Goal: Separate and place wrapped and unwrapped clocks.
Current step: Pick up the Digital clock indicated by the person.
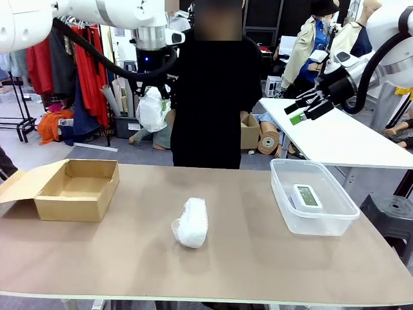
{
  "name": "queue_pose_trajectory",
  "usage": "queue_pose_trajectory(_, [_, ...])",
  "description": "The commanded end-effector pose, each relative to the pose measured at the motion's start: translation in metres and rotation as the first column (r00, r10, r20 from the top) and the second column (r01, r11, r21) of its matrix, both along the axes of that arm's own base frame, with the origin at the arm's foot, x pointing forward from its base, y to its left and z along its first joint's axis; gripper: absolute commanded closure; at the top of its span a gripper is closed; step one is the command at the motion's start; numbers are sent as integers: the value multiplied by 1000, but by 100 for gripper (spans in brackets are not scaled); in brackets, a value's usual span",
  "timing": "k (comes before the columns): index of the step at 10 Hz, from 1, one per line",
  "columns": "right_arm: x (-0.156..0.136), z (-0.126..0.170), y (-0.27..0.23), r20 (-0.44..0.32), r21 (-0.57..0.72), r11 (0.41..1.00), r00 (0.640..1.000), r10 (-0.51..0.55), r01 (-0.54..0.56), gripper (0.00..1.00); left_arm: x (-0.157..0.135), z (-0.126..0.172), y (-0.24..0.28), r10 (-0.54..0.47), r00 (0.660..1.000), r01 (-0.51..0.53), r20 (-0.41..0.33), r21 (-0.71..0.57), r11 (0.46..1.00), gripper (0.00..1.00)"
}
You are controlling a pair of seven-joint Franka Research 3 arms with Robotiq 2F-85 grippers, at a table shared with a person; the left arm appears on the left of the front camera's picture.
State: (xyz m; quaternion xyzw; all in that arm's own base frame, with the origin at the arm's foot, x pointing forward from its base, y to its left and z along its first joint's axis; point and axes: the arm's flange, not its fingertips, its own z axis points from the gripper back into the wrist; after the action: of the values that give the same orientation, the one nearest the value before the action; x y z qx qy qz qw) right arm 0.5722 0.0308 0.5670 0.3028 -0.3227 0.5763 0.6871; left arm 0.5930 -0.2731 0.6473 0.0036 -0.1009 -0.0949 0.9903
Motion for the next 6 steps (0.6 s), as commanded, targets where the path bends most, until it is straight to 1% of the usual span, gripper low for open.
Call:
queue_pose_trajectory(1, [-1,1,0,2,1,1000,1000,0,0,0,8,7,-2,-23,1000,23,5,44,999,100])
queue_pose_trajectory(2, [-1,1,0,2,1,1000,1000,0,0,0,3,-4,1,1,1000,0,-18,45,999,100])
queue_pose_trajectory(3, [-1,1,0,2,1,1000,1000,0,0,0,0,2,-3,-9,1000,9,6,9,1000,100])
queue_pose_trajectory(6, [-1,1,0,2,1,1000,1000,0,0,0,0,2,-3,-9,1000,9,6,9,1000,100])
